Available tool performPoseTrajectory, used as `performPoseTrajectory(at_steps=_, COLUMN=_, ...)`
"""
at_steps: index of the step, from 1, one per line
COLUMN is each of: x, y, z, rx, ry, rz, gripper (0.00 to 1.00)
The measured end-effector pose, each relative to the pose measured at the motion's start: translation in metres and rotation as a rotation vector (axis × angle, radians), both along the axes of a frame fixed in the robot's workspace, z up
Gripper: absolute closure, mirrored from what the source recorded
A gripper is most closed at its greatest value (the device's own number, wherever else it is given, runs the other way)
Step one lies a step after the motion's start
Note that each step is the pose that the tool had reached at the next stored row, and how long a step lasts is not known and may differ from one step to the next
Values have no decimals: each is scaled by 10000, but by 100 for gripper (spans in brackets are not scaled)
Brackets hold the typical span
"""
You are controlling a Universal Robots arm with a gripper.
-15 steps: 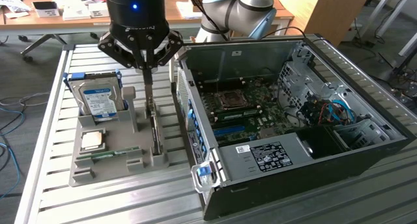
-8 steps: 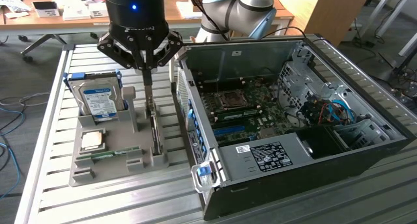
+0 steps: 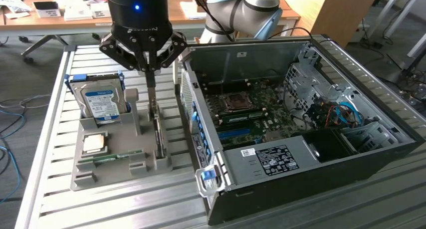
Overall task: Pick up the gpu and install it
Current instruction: 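Pick up the gpu and move the gpu toward the slot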
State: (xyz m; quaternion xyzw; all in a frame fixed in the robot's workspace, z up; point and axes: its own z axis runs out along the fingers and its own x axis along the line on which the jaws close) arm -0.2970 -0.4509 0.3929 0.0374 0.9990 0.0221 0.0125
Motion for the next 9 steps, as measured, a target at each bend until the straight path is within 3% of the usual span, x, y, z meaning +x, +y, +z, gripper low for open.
performPoseTrajectory(at_steps=4, x=0, y=0, z=0, rx=0, ry=0, rz=1, gripper=83)
performPoseTrajectory(at_steps=9, x=0, y=0, z=0, rx=0, ry=0, rz=0, gripper=59)
